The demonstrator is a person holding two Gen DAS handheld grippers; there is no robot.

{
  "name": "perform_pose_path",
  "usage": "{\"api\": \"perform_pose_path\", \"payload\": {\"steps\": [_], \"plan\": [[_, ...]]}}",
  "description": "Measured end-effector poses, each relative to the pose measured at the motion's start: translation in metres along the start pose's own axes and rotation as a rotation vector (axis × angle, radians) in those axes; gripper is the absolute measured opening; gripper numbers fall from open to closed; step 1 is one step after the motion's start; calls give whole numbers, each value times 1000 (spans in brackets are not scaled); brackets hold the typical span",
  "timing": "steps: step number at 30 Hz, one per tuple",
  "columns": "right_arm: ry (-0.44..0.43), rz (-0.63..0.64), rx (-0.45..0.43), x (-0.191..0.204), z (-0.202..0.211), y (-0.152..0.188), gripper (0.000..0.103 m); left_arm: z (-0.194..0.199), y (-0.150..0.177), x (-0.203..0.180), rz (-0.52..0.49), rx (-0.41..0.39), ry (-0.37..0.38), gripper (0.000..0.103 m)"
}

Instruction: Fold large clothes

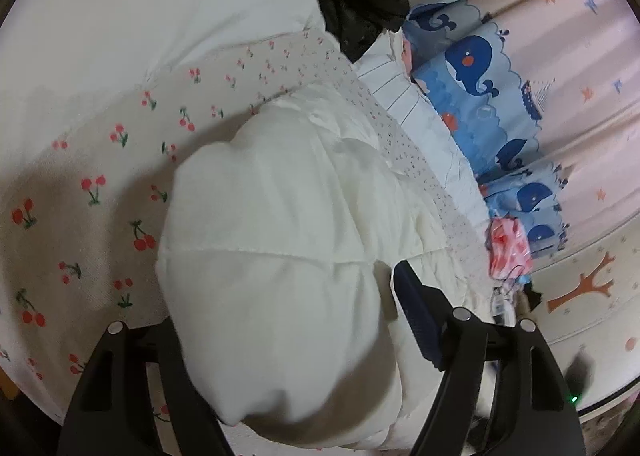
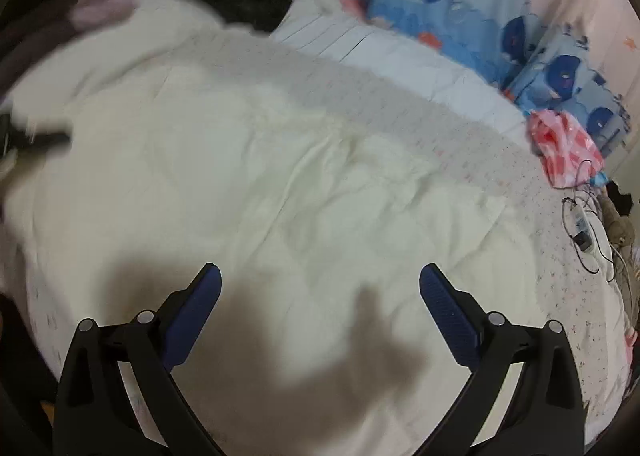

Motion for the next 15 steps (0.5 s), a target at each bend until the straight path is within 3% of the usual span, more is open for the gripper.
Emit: {"api": "perform_pose_path", "payload": {"steps": [4,6,8,12,15], "plan": [[-23,-53,-26,-4,9,-5,96,-9,7,4,36,30,10,72],[1,-65,-108,-16,21,-24,96,-8,7,4,39,26,14,72],[44,-56,-134,-27,19,-48,96,-8,7,5,53,24,16,72],[151,-135,-149,-60,-17,-110,96,-8,9,4,56,23,9,72],[171,-200,-69,-78,-70,-131,96,-9,8,4,59,34,3,72]]}}
Point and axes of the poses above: each gripper's, at about its wrist camera, not at the fingertips, and z roughly against the way its jaws point, x to its left, y to its underside, the point moved 9 cm from there along -z, roughly the way its jaws point, and after that the axes turned 3 degrees about -z, right-handed, at the moved point
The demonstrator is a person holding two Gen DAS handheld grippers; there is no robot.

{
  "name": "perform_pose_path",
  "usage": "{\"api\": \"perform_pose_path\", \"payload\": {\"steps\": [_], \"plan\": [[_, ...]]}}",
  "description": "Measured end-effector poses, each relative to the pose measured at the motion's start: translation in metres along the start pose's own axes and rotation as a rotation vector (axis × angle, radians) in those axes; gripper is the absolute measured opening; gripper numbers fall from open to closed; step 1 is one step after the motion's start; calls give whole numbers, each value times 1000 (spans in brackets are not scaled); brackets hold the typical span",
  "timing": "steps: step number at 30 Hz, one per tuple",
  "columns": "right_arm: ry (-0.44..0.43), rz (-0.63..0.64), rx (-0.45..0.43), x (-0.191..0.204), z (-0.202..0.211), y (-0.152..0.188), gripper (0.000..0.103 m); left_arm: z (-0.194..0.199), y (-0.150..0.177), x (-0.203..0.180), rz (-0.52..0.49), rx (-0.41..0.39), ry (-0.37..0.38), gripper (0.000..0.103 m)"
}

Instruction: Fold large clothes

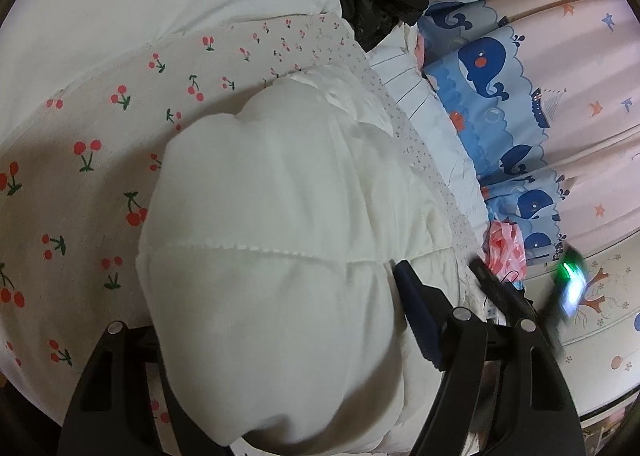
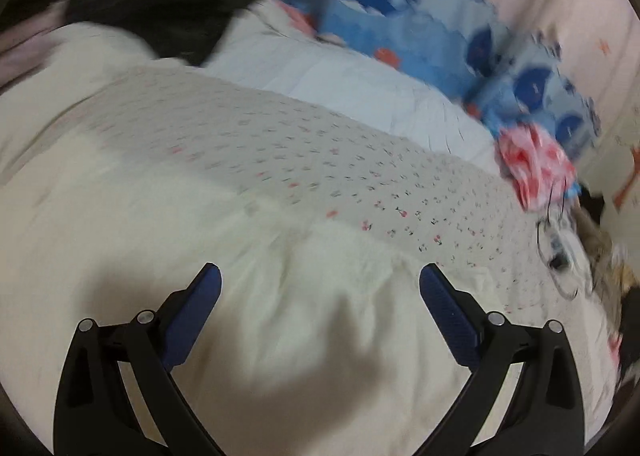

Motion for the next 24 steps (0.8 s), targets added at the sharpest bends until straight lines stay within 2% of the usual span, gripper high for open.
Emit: {"api": "perform_pose_path", "payload": {"steps": [2,5,7,8,10,13,16,17,19,22,24], "plan": [[-28,58,142,21,-51,20,96,0,-1,1,1,3,0,72],[-68,22,157,19,-57,22,96,-2,-2,-3,-2,12,10,72],[-72,16,162,12,-45,20,96,-4,0,0,11,22,9,72],[-68,17,147,8,-35,18,96,-4,0,1,18,25,11,72],[-75,38,53,11,7,19,96,-4,1,3,32,26,16,72],[-56,115,-43,31,60,49,96,-4,4,1,42,23,17,72],[-13,225,5,52,52,90,96,-8,9,-4,47,29,20,74],[-28,193,-2,51,49,94,96,-8,10,-4,39,30,15,74],[-61,138,49,44,48,90,96,-8,12,-6,21,23,4,74],[-37,161,-3,40,73,86,96,-8,13,-3,42,29,17,74],[-25,168,-50,38,100,96,96,-7,13,-3,49,31,22,74]]}}
Point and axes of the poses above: each gripper's, at about its wrist camera, not at the fingertips, and z roughly against the way its jaws point, x to its left, y to its underside, the point moved 9 cm from there along -z, roughly the way its jaws point, and after that the axes turned 3 degrees about -z, right-handed, at the moved point
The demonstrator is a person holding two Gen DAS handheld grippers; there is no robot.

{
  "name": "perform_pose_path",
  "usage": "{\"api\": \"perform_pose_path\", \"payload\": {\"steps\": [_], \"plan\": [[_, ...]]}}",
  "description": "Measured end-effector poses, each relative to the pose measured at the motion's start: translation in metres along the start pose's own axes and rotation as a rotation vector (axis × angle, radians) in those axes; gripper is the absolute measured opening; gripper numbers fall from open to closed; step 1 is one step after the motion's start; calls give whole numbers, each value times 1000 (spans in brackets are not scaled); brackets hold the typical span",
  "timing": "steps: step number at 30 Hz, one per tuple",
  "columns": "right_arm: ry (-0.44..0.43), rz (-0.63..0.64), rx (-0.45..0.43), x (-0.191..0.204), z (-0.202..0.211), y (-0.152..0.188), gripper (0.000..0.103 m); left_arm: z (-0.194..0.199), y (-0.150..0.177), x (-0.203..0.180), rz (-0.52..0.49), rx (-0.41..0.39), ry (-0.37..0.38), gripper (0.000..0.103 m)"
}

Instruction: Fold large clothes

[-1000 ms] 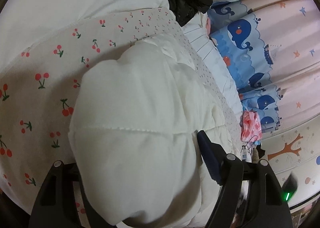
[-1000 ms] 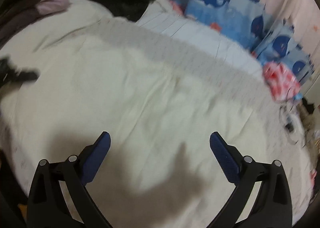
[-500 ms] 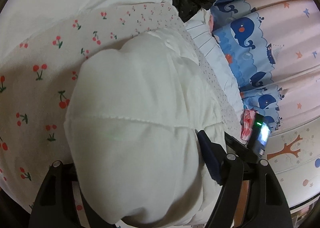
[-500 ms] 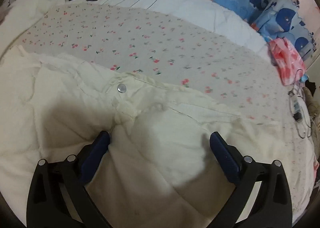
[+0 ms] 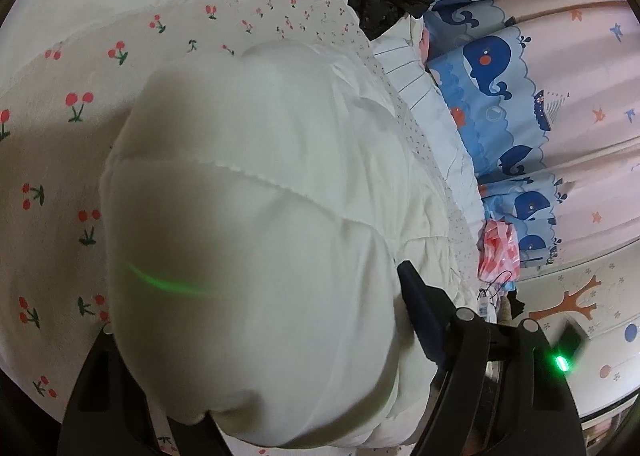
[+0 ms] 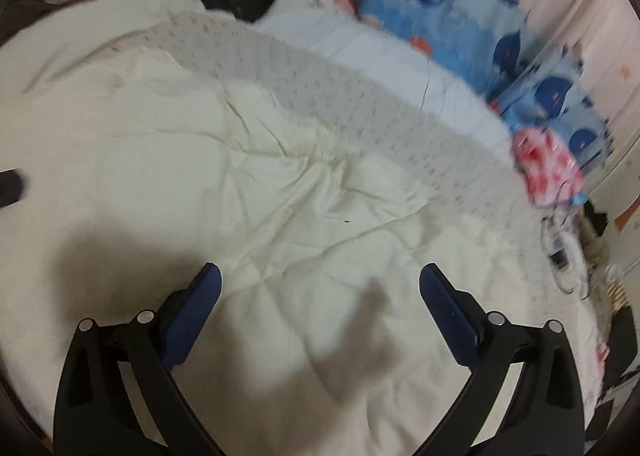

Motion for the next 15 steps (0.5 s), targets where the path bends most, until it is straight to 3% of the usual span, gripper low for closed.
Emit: {"api": "perform_pose_path", "payload": {"steps": [4,5,7,10,15], "plan": [[16,44,61,20,-4,42,96,-2,4,-3,1,-1,-6,76],[4,3,51,18,-5,45,96,-3,6,-4,-1,7,-11,76],[-16,-52,70,13,1,40,96,-3,8,-5,-12,5,-12,76],[0,-68,-15,8,19,31,96,-2,7,-4,0,6,-2,77],[3,-25,38,22,4,50,96,-4,8,-6,-9,1,-13,78]]}}
Point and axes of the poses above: each gripper's, at about its wrist camera, not at the fingertips, and z roughly against the way its jaws point, x to its left, y to its underside, the point moved 9 cm from there along -z, roughly the way its jaws point, and after that the axes turned 3 degrees about -z, right-handed, at the moved point
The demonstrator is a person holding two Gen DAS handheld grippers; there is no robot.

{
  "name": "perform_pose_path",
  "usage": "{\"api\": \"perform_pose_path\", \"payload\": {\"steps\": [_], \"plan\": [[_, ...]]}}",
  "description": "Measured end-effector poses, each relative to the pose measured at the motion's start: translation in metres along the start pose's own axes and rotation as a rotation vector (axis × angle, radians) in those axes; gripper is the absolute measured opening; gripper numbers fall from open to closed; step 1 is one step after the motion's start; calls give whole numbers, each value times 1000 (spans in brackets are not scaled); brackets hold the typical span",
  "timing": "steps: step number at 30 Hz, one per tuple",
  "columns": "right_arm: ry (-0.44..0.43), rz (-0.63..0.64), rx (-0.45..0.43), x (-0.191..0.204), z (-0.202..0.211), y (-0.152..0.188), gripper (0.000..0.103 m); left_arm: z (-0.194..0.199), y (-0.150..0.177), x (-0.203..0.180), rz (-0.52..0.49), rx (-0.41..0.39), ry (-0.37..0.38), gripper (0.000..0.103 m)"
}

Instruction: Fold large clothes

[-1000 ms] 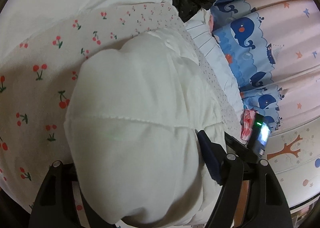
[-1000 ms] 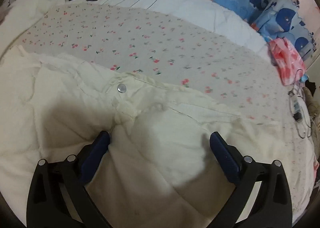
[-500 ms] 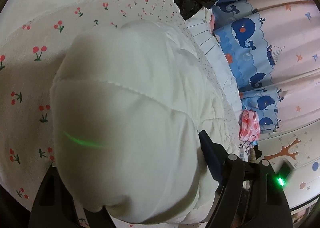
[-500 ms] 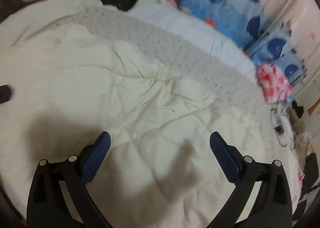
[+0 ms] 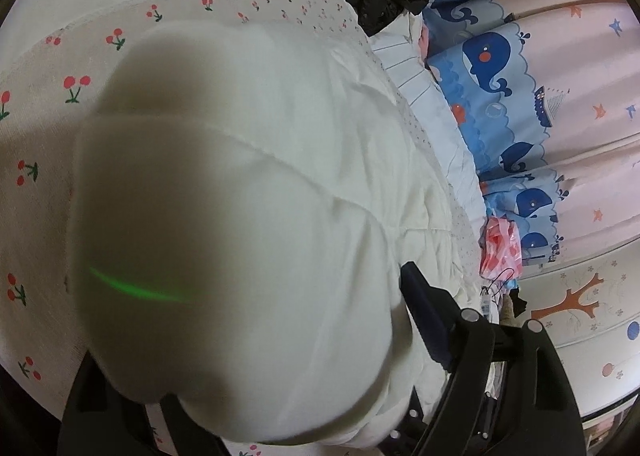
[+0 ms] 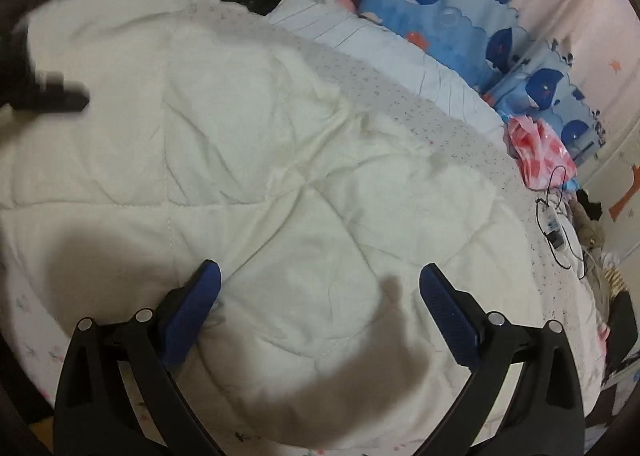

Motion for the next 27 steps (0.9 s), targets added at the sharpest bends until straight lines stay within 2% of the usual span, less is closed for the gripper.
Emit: {"api": "perform_pose_path", "payload": {"steps": [5,13,21,27], "plan": [[-3,18,11,-1,-2,-5,96,0,-1,0,13,-4,20,78],[-34,-38,1,-1,-5,0,96,4,0,1,9,-36,70,78],[-67,-79,2,-2,-6,2,96,5,3,-4,-54,-62,85,78],[-93,-46,21,0,-5,-1,96,4,4,-4,-82,-76,65,78]]}}
Point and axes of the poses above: each gripper's, at about its wrist camera, not at the fingertips, and z roughly against the way its jaws point, x to its left, y to its underside, the point moved 9 cm from there along -z, roughly the way its jaws point, and after that the axes turned 3 degrees about -z, right-handed, at the moved point
